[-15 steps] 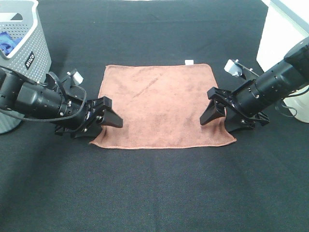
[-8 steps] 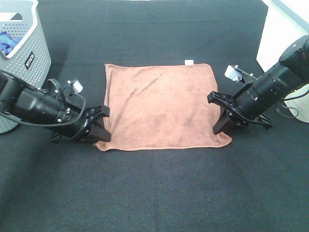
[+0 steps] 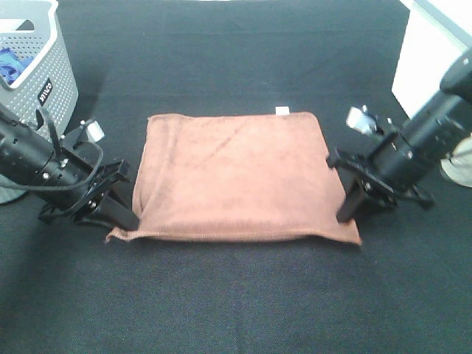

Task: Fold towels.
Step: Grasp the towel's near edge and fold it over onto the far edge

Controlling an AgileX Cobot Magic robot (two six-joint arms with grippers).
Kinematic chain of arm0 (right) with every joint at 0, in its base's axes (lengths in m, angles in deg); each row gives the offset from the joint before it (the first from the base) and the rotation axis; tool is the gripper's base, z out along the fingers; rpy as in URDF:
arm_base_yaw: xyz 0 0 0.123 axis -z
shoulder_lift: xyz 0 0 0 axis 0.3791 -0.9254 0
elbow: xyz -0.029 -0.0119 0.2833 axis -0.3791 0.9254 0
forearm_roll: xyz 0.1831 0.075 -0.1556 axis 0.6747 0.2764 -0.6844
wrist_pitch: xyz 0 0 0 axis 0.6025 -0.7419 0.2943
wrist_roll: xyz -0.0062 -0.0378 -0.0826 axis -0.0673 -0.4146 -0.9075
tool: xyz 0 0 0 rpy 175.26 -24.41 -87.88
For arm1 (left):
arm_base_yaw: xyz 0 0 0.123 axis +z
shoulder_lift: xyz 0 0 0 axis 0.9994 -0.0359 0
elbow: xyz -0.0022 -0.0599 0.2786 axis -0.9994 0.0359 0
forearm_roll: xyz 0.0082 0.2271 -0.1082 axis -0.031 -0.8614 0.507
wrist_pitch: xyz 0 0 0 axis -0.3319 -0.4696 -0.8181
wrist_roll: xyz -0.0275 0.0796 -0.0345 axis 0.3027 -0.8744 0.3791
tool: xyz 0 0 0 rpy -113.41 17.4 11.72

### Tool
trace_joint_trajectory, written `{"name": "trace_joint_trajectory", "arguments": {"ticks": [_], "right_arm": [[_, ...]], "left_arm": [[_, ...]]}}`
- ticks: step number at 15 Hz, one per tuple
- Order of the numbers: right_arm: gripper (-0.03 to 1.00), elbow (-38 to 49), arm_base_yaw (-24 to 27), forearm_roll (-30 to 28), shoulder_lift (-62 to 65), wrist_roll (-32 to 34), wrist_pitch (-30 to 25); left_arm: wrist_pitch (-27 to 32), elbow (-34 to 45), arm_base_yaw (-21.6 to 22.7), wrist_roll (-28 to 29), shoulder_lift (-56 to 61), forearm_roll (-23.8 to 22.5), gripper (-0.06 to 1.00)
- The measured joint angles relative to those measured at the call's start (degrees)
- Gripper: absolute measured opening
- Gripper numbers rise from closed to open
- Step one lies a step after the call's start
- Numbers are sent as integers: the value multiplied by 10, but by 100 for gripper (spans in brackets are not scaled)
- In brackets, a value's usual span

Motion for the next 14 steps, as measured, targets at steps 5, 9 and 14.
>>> {"name": "trace_joint_trajectory", "arguments": {"ticks": [5, 9, 14], "right_arm": [[0, 53, -1, 0, 3, 0, 5], [0, -23, -1, 3, 3, -2, 18], [0, -183, -1, 3, -45, -3, 19]], "left_arm": [[-23, 72, -1, 10, 19, 2, 1], [-71, 63, -1, -61, 22, 117, 1], [-99, -58, -1, -98, 5, 187, 1]]}}
